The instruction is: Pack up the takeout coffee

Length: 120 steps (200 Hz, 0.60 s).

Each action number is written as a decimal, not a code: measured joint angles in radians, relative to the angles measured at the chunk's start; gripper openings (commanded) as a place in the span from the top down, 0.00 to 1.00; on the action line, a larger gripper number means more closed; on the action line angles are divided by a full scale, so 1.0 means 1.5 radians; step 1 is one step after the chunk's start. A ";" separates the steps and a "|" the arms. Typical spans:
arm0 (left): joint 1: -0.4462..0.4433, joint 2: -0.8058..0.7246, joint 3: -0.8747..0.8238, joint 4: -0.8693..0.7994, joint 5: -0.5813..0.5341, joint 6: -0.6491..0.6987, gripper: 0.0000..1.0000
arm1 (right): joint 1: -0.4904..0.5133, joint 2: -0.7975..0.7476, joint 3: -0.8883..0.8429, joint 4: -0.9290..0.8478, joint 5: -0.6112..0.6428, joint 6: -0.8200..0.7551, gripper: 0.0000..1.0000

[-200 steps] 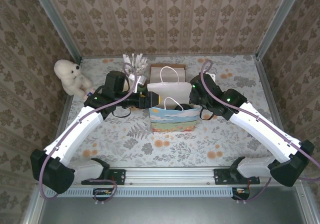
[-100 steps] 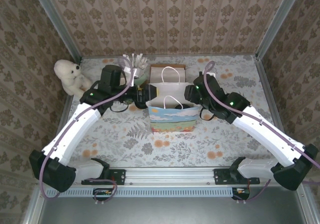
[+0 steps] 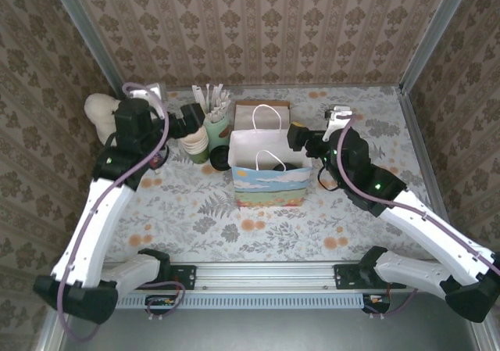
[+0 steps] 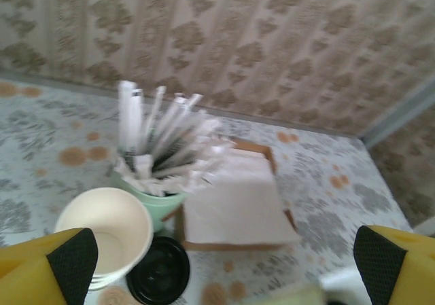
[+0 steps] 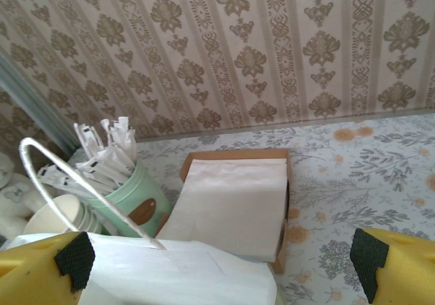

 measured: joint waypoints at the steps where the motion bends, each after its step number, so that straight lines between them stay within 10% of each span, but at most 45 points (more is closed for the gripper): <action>1: 0.003 0.006 0.002 0.001 -0.001 -0.002 0.01 | 0.000 0.001 -0.001 0.001 0.001 0.000 0.00; 76: 0.089 0.249 0.100 0.003 0.060 -0.102 0.30 | -0.026 0.026 -0.027 0.082 0.062 -0.028 0.00; 120: 0.094 0.320 0.198 -0.058 0.067 -0.099 0.29 | -0.033 0.022 -0.034 0.126 0.065 -0.054 0.00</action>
